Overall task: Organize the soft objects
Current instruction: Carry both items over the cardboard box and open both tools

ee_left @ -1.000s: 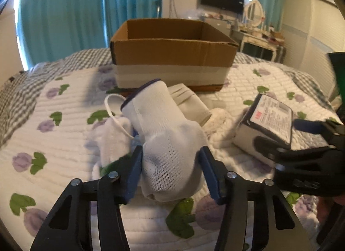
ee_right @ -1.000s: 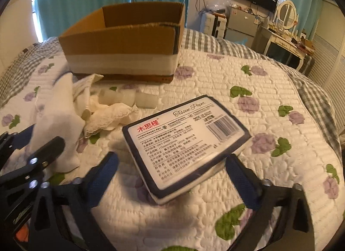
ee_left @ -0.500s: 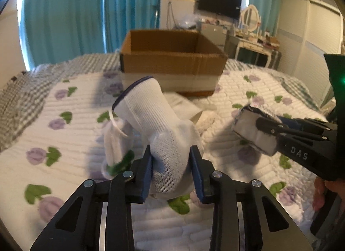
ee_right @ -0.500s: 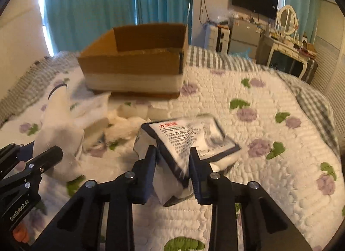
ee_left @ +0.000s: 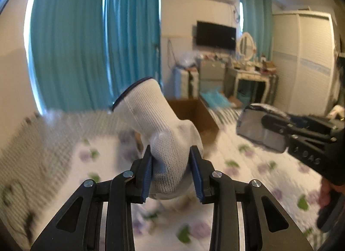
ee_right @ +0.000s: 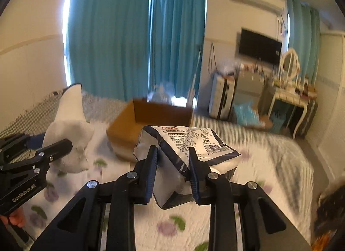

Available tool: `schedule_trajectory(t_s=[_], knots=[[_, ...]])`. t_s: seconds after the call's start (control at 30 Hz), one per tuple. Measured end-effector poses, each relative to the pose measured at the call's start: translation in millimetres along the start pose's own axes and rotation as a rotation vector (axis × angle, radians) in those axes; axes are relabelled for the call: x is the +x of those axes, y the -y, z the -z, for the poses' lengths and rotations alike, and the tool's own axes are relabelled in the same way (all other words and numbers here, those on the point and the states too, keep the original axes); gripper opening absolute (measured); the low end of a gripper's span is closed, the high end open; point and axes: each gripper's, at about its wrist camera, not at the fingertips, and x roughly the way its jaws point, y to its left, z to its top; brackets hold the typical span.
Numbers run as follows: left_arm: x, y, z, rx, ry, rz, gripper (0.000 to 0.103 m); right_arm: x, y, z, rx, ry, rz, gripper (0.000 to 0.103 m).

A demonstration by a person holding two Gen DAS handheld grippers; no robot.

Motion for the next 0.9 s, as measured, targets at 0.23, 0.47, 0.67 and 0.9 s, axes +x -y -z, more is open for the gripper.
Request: schedule_trajectory(t_s=[0.23, 0.47, 0.67, 0.9], knots=[[57, -4, -71, 0.008, -0.016, 0.058, 0.032, 33, -5, -87, -0.085, 0.064, -0.027, 0.027], [149, -10, -91, 0.036, -0.087, 0.052, 0.032, 124, -12, -134, -0.120, 0.030, -0.069, 0.027], [209, -21, -57, 0.068, -0.160, 0.037, 0.032, 209, -7, -112, -0.081, -0.039, -0.122, 0.027], [238, -34, -39, 0.062, -0.195, 0.067, 0.038, 257, -11, -83, -0.093, -0.075, -0.136, 0.028]])
